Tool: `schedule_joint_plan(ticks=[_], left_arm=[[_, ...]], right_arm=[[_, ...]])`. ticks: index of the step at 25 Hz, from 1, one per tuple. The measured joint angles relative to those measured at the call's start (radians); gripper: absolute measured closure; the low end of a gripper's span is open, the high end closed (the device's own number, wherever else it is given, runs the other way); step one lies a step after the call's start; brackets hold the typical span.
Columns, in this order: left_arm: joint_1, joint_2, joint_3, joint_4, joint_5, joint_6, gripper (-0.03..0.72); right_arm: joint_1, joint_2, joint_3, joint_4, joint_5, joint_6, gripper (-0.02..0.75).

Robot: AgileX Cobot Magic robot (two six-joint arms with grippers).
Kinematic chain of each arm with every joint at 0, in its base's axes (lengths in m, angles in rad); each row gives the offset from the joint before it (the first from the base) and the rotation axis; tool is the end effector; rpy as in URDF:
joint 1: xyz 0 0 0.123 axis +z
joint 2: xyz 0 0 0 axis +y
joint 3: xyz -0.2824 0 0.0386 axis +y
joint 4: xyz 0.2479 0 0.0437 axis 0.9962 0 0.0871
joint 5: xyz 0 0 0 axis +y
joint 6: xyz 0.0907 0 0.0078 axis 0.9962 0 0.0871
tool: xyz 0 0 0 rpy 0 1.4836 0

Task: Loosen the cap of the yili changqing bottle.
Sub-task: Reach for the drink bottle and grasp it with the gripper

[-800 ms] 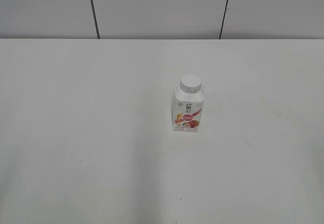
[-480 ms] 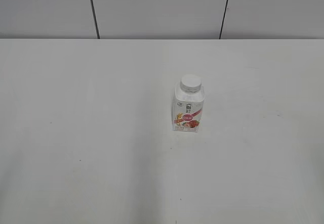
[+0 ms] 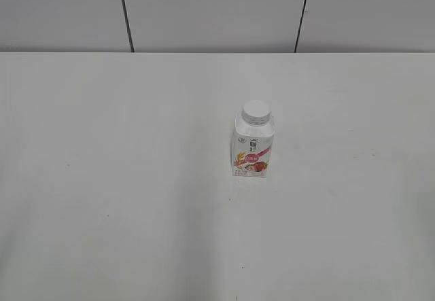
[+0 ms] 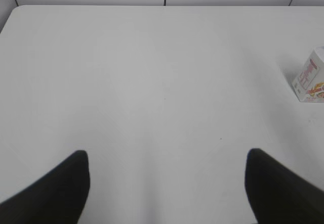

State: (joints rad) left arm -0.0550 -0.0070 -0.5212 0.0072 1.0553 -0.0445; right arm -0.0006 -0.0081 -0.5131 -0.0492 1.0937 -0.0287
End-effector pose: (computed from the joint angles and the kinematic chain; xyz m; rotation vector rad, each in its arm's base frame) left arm -0.0082 0.0010 0.2834 0.0101 2.0111 -0.0549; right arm -0.0091 -0.0040 0.2781 -0.0250 2.0558 -0.0771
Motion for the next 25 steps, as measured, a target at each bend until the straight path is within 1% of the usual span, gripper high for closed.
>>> schedule_joint_plan(ticks=[25], left_arm=[[0.000, 0.000, 0.000, 0.008, 0.000, 0.001, 0.116]], right_arm=[[0.000, 0.000, 0.000, 0.000, 0.000, 0.000, 0.228]])
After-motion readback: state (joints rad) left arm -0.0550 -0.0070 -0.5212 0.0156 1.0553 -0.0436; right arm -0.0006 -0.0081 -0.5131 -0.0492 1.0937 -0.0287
